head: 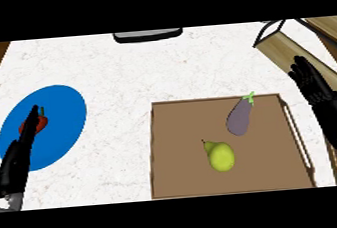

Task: Pick the pear from the tray and place it in the tiered shelf

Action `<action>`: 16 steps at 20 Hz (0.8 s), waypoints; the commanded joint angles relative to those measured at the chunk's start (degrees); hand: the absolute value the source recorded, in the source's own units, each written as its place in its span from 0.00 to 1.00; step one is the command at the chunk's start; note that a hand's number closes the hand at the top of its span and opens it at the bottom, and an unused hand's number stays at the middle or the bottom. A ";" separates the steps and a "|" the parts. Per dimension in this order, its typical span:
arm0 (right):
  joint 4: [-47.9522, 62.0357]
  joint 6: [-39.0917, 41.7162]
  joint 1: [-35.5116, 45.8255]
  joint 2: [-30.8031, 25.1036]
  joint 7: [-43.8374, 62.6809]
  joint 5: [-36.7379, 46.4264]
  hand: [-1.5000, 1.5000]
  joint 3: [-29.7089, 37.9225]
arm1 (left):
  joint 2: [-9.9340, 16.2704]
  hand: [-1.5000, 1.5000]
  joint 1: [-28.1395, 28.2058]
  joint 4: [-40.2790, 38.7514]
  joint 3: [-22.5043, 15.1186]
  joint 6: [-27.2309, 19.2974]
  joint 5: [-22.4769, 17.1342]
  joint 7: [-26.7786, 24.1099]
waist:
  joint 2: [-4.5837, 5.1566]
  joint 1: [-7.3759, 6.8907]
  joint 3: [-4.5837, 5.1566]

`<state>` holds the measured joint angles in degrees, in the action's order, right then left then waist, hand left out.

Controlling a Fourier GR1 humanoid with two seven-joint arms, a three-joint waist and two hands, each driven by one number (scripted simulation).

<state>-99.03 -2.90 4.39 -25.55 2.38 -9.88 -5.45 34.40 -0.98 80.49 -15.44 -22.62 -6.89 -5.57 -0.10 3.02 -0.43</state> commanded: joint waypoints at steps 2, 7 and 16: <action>8.67 5.90 9.26 0.67 1.76 -0.85 1.00 -3.54 | -2.77 0.50 -5.78 3.39 -0.29 2.56 -2.23 3.36 | 0.64 -4.72 0.36; 14.42 12.82 18.07 -8.13 9.28 9.40 1.00 -11.18 | -9.06 0.50 -11.15 5.37 -0.66 7.28 -10.70 5.98 | 2.18 -8.03 1.05; 40.59 34.66 31.87 6.93 14.02 -22.45 0.00 -2.96 | -7.41 0.50 -14.05 4.30 3.65 10.68 -15.54 11.18 | 1.10 -6.52 0.34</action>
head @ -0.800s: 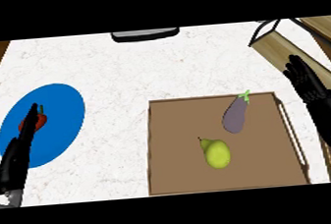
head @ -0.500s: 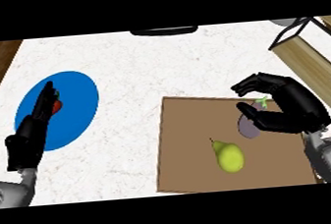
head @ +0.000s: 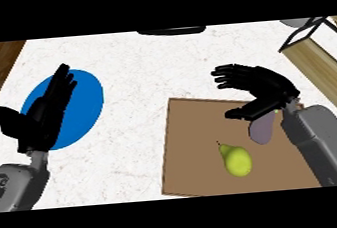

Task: Pick the pear from the tray and place it in the tiered shelf

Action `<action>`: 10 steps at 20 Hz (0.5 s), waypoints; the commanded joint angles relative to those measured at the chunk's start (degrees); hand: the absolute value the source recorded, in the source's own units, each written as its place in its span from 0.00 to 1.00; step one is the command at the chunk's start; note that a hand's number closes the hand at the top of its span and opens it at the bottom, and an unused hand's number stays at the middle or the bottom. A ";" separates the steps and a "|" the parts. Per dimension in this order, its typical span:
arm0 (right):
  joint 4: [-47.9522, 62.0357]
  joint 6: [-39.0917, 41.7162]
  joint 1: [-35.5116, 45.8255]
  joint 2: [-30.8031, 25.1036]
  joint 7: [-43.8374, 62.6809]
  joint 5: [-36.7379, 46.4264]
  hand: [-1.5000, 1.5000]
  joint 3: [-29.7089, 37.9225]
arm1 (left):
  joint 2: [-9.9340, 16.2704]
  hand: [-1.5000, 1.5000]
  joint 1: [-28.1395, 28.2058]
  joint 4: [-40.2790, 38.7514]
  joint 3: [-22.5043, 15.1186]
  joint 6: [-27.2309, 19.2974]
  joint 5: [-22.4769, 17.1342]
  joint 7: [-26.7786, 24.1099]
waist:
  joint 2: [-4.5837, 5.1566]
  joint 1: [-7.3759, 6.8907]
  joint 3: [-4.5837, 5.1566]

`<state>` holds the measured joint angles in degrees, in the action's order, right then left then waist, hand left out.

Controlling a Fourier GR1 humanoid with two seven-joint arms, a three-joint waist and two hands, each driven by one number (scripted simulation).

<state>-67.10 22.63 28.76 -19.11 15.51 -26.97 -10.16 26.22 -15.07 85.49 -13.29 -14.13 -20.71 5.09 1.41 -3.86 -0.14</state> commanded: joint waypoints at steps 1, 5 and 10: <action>9.24 10.89 10.94 0.21 3.98 -7.32 0.00 2.29 | 0.17 0.50 -2.88 -2.19 2.38 1.25 -1.99 2.40 | -0.54 1.28 0.09; 9.29 21.85 14.57 -4.45 12.42 -6.30 0.00 -3.58 | -1.52 0.50 0.74 -2.12 1.19 1.25 -1.29 0.03 | -1.01 1.51 0.20; 4.16 32.02 23.34 -8.28 15.70 2.75 0.00 -12.14 | -0.99 0.50 -1.02 -1.95 1.19 1.88 -1.67 2.17 | -1.21 0.78 0.22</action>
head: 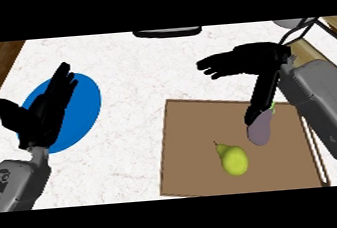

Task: Pick the pear from the tray and place it in the tiered shelf

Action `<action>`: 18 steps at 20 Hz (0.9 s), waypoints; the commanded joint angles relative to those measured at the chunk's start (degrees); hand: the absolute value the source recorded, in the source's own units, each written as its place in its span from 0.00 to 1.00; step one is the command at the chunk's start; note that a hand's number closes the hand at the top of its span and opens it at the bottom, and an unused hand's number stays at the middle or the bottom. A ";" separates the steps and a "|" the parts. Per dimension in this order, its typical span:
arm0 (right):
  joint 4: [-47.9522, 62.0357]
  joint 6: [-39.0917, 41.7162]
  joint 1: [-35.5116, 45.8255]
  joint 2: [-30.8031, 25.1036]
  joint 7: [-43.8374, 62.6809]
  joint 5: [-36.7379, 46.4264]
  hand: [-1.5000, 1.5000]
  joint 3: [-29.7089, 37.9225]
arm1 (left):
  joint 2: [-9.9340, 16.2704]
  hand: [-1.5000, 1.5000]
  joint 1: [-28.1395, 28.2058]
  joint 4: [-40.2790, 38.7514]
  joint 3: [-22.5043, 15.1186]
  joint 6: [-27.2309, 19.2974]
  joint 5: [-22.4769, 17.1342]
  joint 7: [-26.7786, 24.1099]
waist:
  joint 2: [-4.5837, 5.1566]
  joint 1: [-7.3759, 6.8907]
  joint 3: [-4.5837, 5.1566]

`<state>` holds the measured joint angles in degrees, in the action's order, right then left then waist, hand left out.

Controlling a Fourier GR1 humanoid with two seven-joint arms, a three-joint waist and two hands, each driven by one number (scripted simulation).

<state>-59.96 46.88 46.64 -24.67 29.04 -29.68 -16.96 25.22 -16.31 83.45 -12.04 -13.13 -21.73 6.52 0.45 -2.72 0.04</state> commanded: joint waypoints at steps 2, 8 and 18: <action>-6.75 9.14 8.37 -3.25 1.49 11.27 0.00 -8.75 | 0.61 0.50 -0.31 0.09 0.48 0.43 0.05 0.40 | -0.39 -0.30 0.00; -10.81 5.62 9.30 4.18 1.70 22.21 0.00 -16.59 | -0.39 0.50 -0.25 -1.61 1.70 0.52 0.32 0.08 | -0.37 1.75 0.00; -12.92 7.57 3.28 6.72 -0.10 36.65 0.00 -24.11 | -2.28 0.50 0.51 -2.05 2.92 1.52 2.65 -0.84 | -0.41 2.39 -0.03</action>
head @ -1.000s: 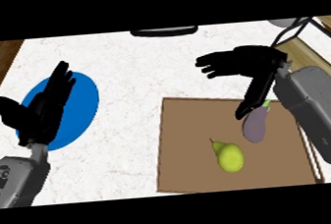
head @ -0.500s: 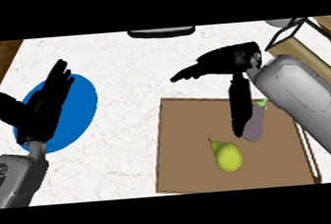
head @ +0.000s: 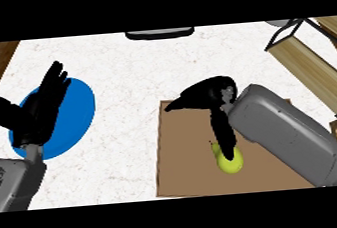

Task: Pick the pear from the tray and place it in the tiered shelf

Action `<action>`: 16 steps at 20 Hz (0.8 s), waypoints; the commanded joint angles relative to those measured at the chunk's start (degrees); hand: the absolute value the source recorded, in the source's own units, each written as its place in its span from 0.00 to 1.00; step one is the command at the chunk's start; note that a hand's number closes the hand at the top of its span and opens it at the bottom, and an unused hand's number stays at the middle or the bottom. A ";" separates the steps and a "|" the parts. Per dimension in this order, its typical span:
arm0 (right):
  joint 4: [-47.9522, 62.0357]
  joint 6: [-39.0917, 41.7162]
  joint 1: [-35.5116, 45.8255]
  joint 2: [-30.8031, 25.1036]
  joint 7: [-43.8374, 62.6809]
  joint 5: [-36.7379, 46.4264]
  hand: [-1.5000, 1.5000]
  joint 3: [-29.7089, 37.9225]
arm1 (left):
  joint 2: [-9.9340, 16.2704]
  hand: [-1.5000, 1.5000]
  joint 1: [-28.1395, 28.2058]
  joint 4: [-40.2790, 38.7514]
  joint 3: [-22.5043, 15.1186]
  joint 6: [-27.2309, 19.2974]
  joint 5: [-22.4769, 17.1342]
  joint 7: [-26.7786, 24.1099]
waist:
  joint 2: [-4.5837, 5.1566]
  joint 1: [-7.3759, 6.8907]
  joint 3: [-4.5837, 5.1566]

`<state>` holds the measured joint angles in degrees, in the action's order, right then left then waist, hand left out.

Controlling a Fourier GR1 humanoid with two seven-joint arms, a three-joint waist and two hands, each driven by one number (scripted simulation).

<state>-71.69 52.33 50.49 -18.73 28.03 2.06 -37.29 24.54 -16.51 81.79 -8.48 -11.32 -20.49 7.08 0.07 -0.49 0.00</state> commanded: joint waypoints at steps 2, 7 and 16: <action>-2.26 2.22 -1.25 1.89 3.38 6.08 0.00 -4.79 | 1.54 0.50 0.69 -1.09 2.64 3.11 -1.13 0.31 | -0.10 0.25 0.03; -6.04 5.49 -3.36 0.17 4.61 8.50 0.00 -3.18 | -1.25 0.50 2.84 1.32 2.39 1.92 0.73 0.17 | -0.17 0.44 0.01; -5.65 9.07 -7.08 0.52 0.98 15.71 0.00 -0.92 | -0.41 0.50 2.02 0.98 6.04 5.83 2.06 1.14 | -0.09 0.32 0.01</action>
<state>-76.86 57.24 44.70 -18.56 28.26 15.92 -39.47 22.77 -14.94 82.99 -4.85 -8.53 -17.80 8.25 -0.01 -0.16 0.00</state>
